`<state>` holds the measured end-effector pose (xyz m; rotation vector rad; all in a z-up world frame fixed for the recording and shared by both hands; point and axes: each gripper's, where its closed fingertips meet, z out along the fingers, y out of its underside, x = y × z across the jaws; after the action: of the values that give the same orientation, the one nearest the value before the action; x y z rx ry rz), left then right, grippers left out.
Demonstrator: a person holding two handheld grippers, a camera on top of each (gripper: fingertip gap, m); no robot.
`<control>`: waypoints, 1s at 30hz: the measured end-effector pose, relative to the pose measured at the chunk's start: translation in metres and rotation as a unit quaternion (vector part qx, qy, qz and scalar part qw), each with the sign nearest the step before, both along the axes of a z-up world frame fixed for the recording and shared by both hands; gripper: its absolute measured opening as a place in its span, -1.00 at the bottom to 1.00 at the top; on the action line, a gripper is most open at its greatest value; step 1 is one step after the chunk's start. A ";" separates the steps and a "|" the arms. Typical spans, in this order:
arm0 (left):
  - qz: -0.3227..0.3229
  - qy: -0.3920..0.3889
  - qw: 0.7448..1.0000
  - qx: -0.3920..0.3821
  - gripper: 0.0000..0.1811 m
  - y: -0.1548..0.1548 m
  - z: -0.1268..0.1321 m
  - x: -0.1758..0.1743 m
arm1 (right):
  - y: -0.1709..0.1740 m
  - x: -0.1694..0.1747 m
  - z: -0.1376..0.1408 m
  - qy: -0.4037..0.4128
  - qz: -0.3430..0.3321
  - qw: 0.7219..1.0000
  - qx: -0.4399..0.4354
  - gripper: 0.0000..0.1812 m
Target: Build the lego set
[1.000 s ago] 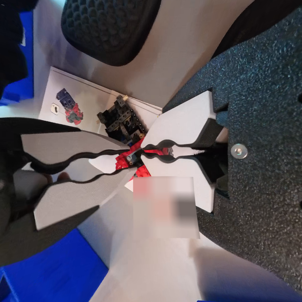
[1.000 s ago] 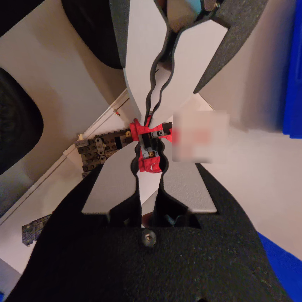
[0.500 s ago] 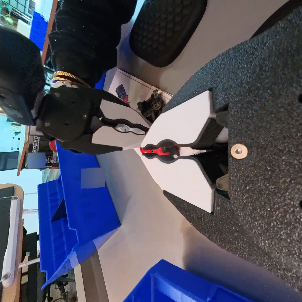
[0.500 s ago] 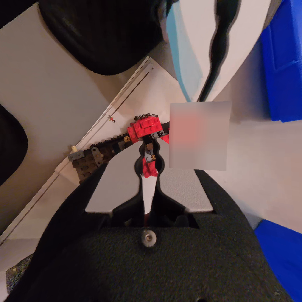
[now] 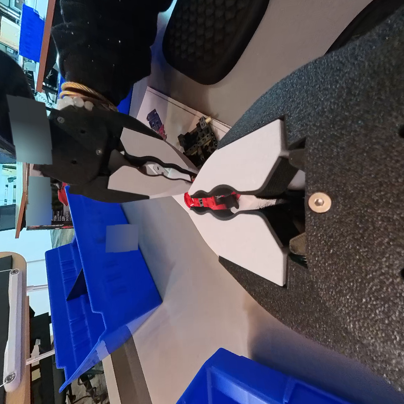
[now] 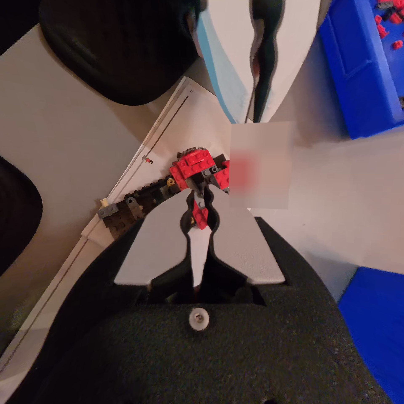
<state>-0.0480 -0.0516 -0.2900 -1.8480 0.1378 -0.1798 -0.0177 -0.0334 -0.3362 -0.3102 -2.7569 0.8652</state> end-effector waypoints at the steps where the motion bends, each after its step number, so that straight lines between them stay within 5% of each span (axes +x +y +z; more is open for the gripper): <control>1: 0.001 0.001 1.000 0.001 -0.93 0.000 0.000 0.000 | 0.001 0.000 0.000 -0.005 -0.019 1.000 -0.002 -0.89; 7: -0.005 -0.001 1.000 -0.002 -0.93 0.000 -0.001 0.001 | -0.001 0.003 -0.005 -0.004 -0.057 0.998 -0.012 -0.87; 30: -0.012 0.004 1.000 -0.015 -0.93 0.000 -0.004 0.005 | -0.003 0.002 -0.011 0.003 0.038 0.998 0.056 -0.92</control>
<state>-0.0433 -0.0511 -0.2945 -1.8776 0.1634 -0.1933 -0.0156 -0.0364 -0.3468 -0.1829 -2.8145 0.7243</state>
